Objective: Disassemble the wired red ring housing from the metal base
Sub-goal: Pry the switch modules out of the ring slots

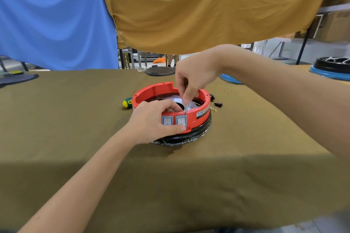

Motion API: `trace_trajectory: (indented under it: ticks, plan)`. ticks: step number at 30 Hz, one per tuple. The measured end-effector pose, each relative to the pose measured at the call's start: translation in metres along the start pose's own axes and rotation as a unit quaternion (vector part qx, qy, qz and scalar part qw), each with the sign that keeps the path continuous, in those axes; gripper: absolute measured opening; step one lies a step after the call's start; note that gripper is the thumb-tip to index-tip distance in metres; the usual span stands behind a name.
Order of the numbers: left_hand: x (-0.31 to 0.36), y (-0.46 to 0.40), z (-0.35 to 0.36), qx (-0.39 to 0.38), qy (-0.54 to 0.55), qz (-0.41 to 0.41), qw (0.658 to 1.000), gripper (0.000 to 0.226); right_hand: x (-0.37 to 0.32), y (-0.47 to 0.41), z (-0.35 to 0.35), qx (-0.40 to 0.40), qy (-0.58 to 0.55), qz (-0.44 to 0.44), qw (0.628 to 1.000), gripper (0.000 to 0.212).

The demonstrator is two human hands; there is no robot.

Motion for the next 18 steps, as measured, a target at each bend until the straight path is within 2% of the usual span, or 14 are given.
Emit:
trace_trajectory:
  ticks: [7,9,11,13,16,18]
  plan:
    - [-0.002,-0.001,0.002,0.010,-0.010,0.012,1.000,0.042,0.024,-0.020,-0.004,-0.097,-0.145,0.006,0.985,0.008]
    - [-0.003,-0.002,0.002,0.010,-0.012,0.012,1.000,0.042,0.027,-0.020,-0.001,-0.102,-0.172,0.001,0.980,0.005]
    - [-0.003,-0.001,0.002,0.012,-0.013,0.016,1.000,0.043,0.025,-0.014,0.001,-0.068,-0.171,-0.009,0.983,0.008]
    - [-0.004,-0.001,0.002,0.015,-0.015,0.020,1.000,0.044,0.021,-0.003,0.006,0.008,-0.133,-0.024,0.991,0.016]
    - [-0.004,-0.001,0.003,0.024,-0.017,0.021,0.999,0.042,0.007,0.018,0.021,0.147,-0.034,-0.038,0.988,0.019]
    - [-0.004,-0.001,0.003,0.032,-0.022,0.019,0.999,0.041,-0.005,0.029,0.036,0.210,0.037,-0.033,0.977,0.019]
Point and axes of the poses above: each hand's wrist, its own y-axis away from the middle knuckle, its own z-axis out of the palm, x = y × z, the point moved 1 cm from there along -y, towards the middle knuckle, and after that the axes turned 13 degrees about -x, right-handed, at the moved point
